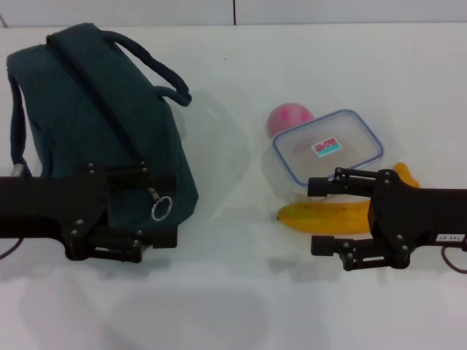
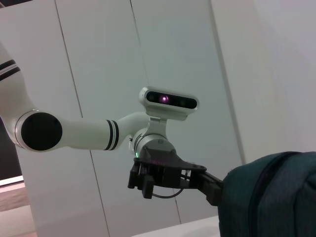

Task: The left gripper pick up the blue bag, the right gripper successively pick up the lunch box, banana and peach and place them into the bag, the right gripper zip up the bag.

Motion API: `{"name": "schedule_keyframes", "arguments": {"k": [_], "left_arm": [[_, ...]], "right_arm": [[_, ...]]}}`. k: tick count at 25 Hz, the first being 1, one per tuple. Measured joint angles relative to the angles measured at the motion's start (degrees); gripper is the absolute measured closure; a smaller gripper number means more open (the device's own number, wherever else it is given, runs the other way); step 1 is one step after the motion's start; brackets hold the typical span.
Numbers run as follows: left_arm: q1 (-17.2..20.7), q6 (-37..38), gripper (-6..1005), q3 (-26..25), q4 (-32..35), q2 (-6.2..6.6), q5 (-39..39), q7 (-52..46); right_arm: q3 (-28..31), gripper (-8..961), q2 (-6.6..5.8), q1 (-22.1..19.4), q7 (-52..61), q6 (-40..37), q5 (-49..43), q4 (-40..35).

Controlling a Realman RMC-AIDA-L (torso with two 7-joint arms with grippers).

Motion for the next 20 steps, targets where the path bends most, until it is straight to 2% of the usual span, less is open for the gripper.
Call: {"name": "schedule_keyframes", "arguments": {"k": [16,20], "left_arm": [[0.00,0.09,137,-0.02,0.00,0.00,-0.28,0.00],[-0.02,0.39,137,-3.14,0.29,-0.26,-1.28,-0.12]], "right_arm": [[0.00,170,-0.01,0.08,0.08,0.00,0.02,0.00],[0.08,173,-0.15,-0.15,0.20,0.00,0.05,0.00]]}}
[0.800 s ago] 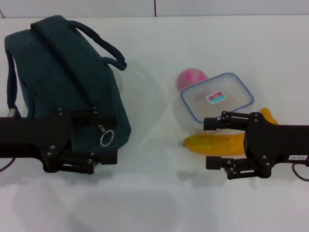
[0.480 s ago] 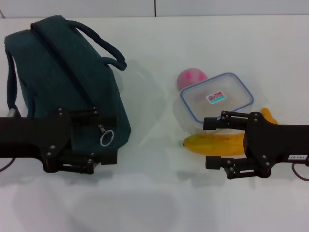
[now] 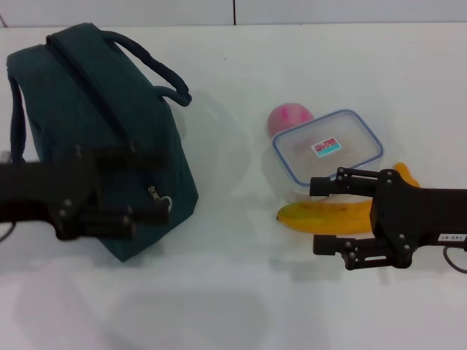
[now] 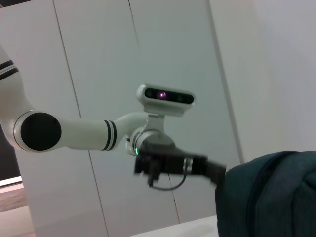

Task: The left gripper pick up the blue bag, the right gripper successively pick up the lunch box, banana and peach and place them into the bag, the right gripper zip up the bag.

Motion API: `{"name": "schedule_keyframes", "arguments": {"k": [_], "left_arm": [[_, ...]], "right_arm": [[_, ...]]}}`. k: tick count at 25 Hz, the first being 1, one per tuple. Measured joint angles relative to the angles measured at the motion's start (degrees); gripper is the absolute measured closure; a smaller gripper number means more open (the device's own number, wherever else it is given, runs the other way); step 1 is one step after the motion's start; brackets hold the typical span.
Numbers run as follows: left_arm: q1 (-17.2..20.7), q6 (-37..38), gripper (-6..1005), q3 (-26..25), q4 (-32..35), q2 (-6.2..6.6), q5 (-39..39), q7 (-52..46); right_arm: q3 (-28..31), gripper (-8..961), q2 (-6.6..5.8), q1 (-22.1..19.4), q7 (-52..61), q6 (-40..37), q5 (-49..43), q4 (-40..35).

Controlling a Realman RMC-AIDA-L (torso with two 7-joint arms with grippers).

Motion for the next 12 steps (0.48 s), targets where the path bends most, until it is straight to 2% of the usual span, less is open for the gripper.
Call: {"name": "schedule_keyframes", "arguments": {"k": [2,4,7,8,10,12], "left_arm": [[-0.02,-0.01,137,-2.87,0.10,-0.16,-1.27,-0.11],[-0.28,-0.87,137,-7.92,-0.02,-0.46,-3.07,-0.22],[-1.31,-6.78,137,-17.88,-0.18,-1.20,-4.18,-3.02],[-1.62,-9.97,137,-19.71,-0.12,-1.23,-4.09,-4.82],[-2.24,-16.82,138,-22.00,0.06,-0.88,-3.61,-8.88],[-2.68,-21.51,138,-22.27,0.07,0.10,-3.02,-11.82]], "right_arm": [[0.20,174,-0.01,-0.17,-0.05,0.01,0.02,0.00],[0.34,175,0.05,-0.28,-0.12,0.25,0.12,0.00],[0.36,177,0.14,-0.32,-0.17,0.82,0.85,0.10],[0.37,178,0.15,-0.35,-0.21,0.88,1.25,0.22],[0.40,179,0.10,-0.61,-0.52,0.92,2.91,0.75],[0.53,180,-0.06,-0.90,-0.88,0.84,4.51,1.34]]}}
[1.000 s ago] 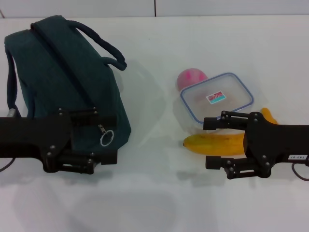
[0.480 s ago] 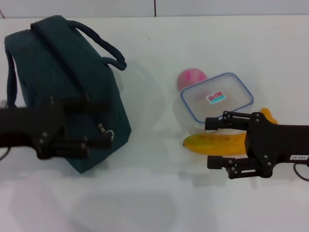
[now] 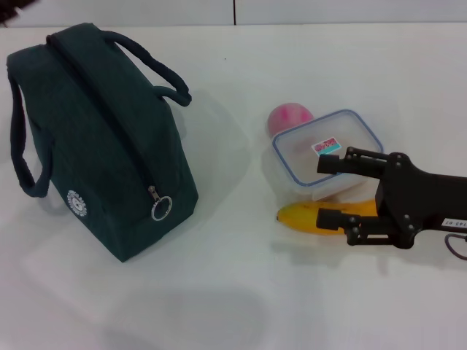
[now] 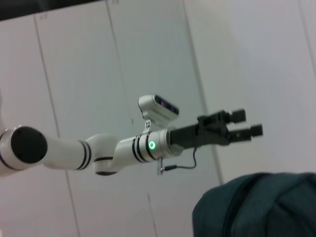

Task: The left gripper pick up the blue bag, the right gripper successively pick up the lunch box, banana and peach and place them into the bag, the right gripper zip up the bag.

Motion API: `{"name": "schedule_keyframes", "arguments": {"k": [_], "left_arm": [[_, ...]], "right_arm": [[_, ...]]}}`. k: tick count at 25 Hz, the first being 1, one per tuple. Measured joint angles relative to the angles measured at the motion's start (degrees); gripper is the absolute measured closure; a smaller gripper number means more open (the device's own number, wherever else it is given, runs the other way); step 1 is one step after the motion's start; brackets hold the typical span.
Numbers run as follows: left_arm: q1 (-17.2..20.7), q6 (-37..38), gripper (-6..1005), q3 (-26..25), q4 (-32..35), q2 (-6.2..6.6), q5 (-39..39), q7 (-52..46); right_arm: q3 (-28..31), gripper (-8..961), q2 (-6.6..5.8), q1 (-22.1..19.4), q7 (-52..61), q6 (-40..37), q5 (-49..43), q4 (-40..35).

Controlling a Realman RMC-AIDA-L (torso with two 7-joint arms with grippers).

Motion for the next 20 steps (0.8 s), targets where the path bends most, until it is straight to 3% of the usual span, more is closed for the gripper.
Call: {"name": "schedule_keyframes", "arguments": {"k": [3,8,11,15,20], "left_arm": [[-0.78,-4.13,138,0.19,1.03,1.62,3.46,-4.07],[-3.34,-6.91,137,0.20,7.21,3.92,16.23,-19.00],[-4.10,-4.66,138,1.01,15.39,4.45,23.97,-31.46],[-3.85,2.37,142,4.22,27.40,4.94,27.60,-44.40],[-2.61,8.75,201,11.25,39.71,4.13,29.68,-55.63]], "right_arm": [[0.09,182,-0.08,-0.07,-0.13,0.05,0.88,0.40],[0.01,185,-0.02,0.04,-0.59,1.76,1.11,0.73],[0.10,187,0.00,0.15,-0.61,2.52,1.68,0.75],[0.11,190,-0.10,0.19,-0.63,3.14,2.69,0.75],[0.10,193,-0.19,0.11,-1.03,3.40,2.80,0.69]]}}
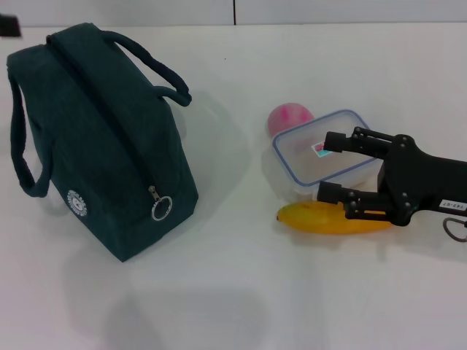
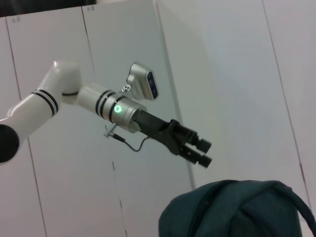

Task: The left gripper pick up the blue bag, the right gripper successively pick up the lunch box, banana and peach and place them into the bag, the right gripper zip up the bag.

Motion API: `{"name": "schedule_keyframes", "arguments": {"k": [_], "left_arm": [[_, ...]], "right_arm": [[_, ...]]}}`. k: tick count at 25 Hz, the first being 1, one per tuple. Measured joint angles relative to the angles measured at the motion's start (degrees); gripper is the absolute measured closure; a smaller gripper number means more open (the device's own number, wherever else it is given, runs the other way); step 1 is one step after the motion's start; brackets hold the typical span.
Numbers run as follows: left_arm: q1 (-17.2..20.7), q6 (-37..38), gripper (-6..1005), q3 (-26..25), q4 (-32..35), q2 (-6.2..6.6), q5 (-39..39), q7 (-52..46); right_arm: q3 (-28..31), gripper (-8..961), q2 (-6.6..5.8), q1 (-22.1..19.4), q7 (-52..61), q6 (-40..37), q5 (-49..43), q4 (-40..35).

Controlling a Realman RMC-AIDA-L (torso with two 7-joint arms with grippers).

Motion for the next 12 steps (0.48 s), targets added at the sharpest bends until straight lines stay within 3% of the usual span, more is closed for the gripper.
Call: {"name": "schedule_keyframes", "arguments": {"k": [4,9,12], "left_arm": [[0.77,0.45,257,6.45,3.28,-1.36,3.84,-3.50],[-0.48,0.45,251,8.17,3.31,-3.35,10.09,-3.54],[-0.68,0.45,249,8.93,2.98,-3.92,10.89,-3.22]], "right_arm": [[0.00,195,-0.01,-0.05,-0.64,0.62,0.03,-0.03],[0.00,199,-0.07,0.01,-0.70,1.14,0.03,0.00],[0.00,201,-0.07,-0.22,-1.21,1.26,0.02,0.03]]}}
